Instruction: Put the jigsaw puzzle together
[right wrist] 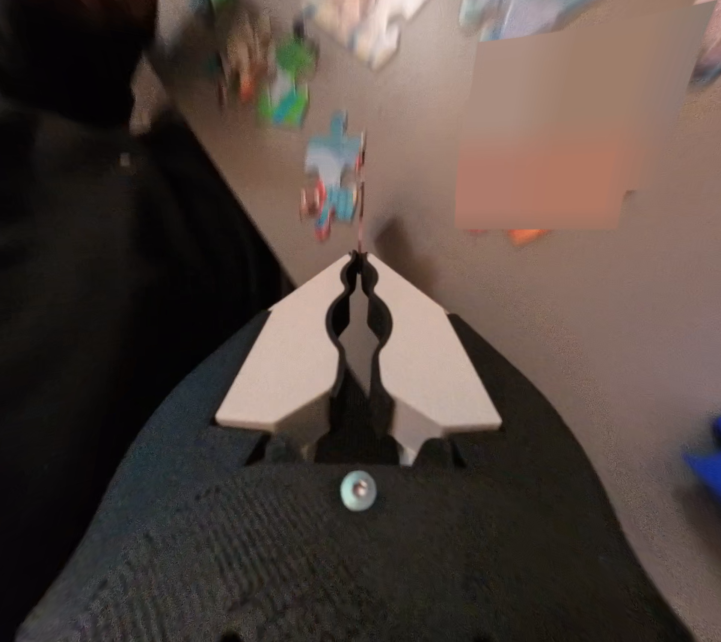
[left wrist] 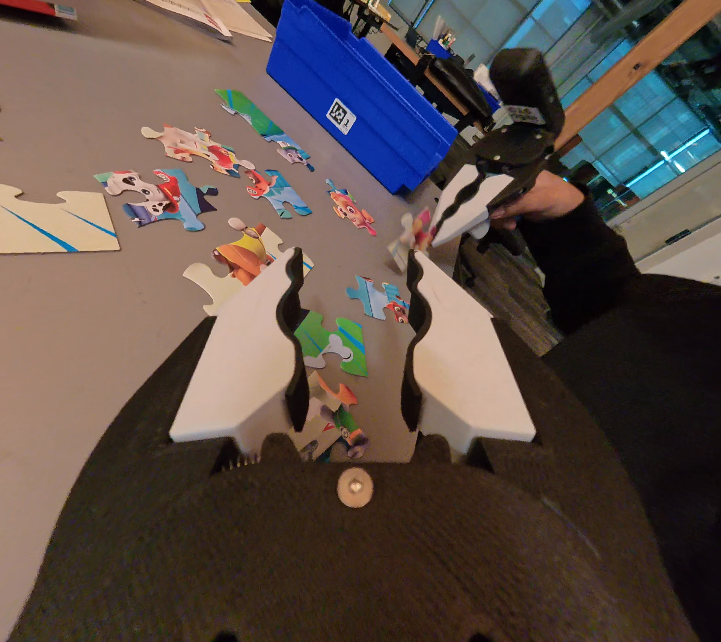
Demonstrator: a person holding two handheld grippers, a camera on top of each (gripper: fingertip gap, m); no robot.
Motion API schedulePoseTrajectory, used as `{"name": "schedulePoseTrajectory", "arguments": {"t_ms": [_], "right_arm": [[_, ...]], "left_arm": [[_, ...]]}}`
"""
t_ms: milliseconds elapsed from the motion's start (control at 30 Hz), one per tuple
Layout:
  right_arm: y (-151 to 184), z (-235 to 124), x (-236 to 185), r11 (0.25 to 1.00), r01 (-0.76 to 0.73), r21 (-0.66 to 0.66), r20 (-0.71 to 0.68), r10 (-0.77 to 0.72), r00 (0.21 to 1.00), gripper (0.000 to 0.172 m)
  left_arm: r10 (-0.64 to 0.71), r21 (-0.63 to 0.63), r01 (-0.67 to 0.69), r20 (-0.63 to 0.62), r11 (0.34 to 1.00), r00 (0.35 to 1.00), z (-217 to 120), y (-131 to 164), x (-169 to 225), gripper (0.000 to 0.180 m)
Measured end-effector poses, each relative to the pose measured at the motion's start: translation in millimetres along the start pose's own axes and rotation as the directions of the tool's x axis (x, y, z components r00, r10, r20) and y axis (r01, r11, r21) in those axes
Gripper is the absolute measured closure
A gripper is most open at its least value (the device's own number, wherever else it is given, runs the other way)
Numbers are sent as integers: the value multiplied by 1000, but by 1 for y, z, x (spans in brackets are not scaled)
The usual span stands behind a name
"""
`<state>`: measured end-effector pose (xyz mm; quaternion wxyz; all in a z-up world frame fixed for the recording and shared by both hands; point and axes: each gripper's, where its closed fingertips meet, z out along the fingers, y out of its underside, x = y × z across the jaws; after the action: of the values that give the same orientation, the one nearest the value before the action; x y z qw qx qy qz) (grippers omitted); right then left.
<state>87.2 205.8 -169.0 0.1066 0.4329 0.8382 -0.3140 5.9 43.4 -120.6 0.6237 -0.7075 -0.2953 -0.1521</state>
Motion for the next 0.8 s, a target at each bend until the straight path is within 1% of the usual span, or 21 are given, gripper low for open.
{"name": "schedulePoseTrajectory", "arguments": {"t_ms": [67,100,133,167,233,300,400,467,533,600,700,800], "right_arm": [[34,-1,1,979,-4,-206,78,21,997,172],[42,-2,3,964,-1,-267,106,31,994,172],[45,-1,8,952,-1,-306,118,39,992,171],[44,1,16,943,-3,-332,100,38,994,169],[37,6,36,932,3,-362,23,6,1000,163],[23,10,45,939,16,-345,-29,-28,999,154],[3,11,55,965,22,-260,-149,-63,987,141],[-1,8,58,977,24,-214,-243,-77,967,139],[1,6,56,985,29,-169,-319,-83,944,133],[4,10,46,992,48,-120,-342,-87,936,127],[4,20,34,999,47,-26,-367,-53,929,106],[1,28,30,997,65,31,-394,-48,918,87]], "left_arm": [[-15,-2,15,-19,1000,1000,1,3,1,129],[-22,-12,22,-31,1000,999,2,6,3,129],[-24,-21,23,-37,1000,999,3,7,4,129],[-22,-25,21,-38,999,999,3,8,4,129],[-6,-22,5,-32,1000,999,3,7,6,128],[19,-22,-20,-16,1000,1000,1,6,7,129],[56,-26,-55,29,998,998,-3,6,1,129],[68,-28,-66,49,997,997,-4,8,-3,129],[71,-27,-69,50,997,996,-4,9,-4,129],[70,-23,-69,44,997,997,-3,10,-3,129],[68,-29,-67,32,997,997,1,13,-2,130],[71,-40,-70,25,997,997,4,15,0,130]]}}
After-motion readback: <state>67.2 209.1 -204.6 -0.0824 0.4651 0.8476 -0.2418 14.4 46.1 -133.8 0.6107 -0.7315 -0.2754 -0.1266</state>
